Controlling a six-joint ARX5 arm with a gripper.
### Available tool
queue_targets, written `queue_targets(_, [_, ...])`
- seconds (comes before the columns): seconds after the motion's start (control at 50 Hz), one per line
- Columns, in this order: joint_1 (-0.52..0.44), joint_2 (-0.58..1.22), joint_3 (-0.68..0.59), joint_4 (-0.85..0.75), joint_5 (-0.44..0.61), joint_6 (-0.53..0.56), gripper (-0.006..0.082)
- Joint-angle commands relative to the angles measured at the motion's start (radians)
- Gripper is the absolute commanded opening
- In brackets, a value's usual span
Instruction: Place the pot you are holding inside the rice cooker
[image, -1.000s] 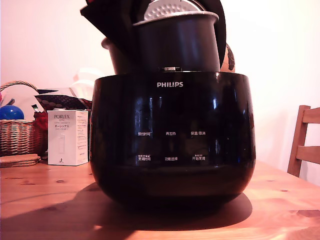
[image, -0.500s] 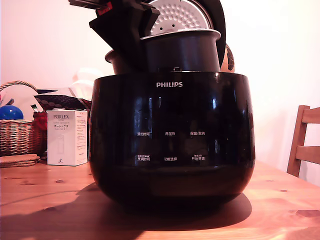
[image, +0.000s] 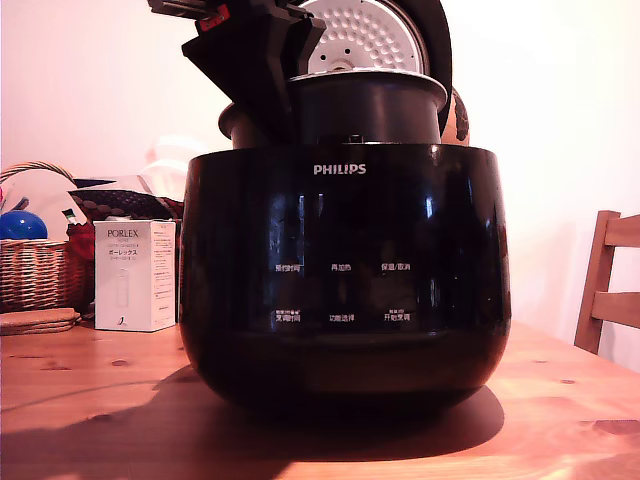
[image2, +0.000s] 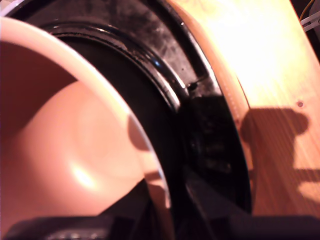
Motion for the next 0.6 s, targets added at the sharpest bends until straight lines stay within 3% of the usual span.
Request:
queue_targets(0.0, [-0.004, 0.0, 0.002, 0.016, -0.007, -0.003, 0.0154])
queue_targets(0.58, [-0.016, 0.0, 0.078, -0.086, -0.066, -0.061, 0.0155])
